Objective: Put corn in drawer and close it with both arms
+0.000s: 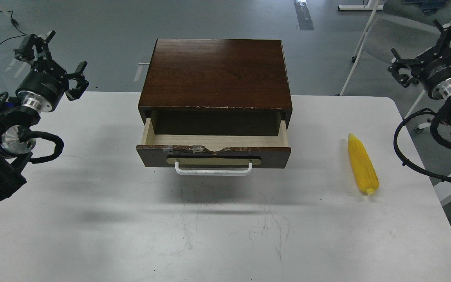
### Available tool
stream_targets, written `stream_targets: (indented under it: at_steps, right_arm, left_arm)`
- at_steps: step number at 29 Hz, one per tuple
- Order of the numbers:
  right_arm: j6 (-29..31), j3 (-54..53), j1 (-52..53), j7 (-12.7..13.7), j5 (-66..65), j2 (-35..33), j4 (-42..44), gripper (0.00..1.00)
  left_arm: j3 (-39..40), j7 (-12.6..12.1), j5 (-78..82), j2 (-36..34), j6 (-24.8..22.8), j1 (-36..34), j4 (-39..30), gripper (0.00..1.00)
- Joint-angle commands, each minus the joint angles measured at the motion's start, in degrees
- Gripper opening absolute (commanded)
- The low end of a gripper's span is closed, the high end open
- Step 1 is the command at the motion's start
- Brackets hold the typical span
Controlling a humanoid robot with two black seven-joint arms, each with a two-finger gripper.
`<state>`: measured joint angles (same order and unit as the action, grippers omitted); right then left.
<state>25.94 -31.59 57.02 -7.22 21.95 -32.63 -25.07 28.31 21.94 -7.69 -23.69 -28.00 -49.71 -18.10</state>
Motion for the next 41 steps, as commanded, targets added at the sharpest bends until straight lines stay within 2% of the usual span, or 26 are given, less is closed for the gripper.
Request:
stream_targets:
  at_steps: [1,6,8,13,18,22,23,25,30,35,41]
  right_arm:
    - [0.3,7.0,6.1,-0.7,-10.1,-4.4,-2.2,1.0]
    - [0.6,10.9,10.7,-0.9,-24.2,-10.7,-6.6,1.0]
    - [0.6,12.7,12.9,-0.9,-34.4,-12.9,-9.9,1.0]
    - [-1.0,17.3,16.9,-0.8,-57.1,-13.7,-16.0,1.0]
    - [-2.7,20.1,16.9,-0.7,-73.2,-15.5,-23.2,1.0]
    - [-7.5,27.9,16.9,1.3,-90.3,-15.4,-28.7,1.0]
    - [-8.5,29.1,16.8,2.0,-92.2,-15.4,-29.4,1.0]
    - [-10.0,32.7,16.0,5.4,-94.4,-15.3,-33.0,1.0]
    - [-12.7,37.7,13.3,8.3,-94.5,-15.6,-39.3,1.0]
    - [-14.4,38.4,7.6,8.1,-95.2,-15.2,-39.2,1.0]
    - [-20.5,38.4,0.0,7.5,-95.3,-14.9,-38.0,0.97]
  left_arm:
    - [0.3,0.2,0.0,0.0,0.0,0.0,0.2,0.98]
    - [0.9,0.3,-0.3,-0.8,0.0,0.0,-0.4,0.98]
    - [1.9,0.3,-0.4,-1.4,0.0,0.0,-0.4,0.98]
    - [4.0,0.3,-0.4,-1.4,0.0,0.3,-0.4,0.98]
    - [4.5,0.3,-0.8,-1.2,0.0,0.3,-0.4,0.98]
    - [4.5,0.3,-1.0,-1.0,0.0,0.2,-0.6,0.98]
    - [4.5,0.3,-1.1,-1.0,0.0,0.2,-0.6,0.98]
    - [4.4,0.2,-1.0,-1.1,0.0,0.2,-0.6,0.98]
    - [4.1,0.3,-1.0,-1.5,0.0,0.2,-0.6,0.98]
    - [4.2,0.3,-1.0,-2.1,0.0,0.4,-0.6,0.98]
    - [4.3,0.3,-1.1,-2.8,0.0,0.5,-0.6,0.98]
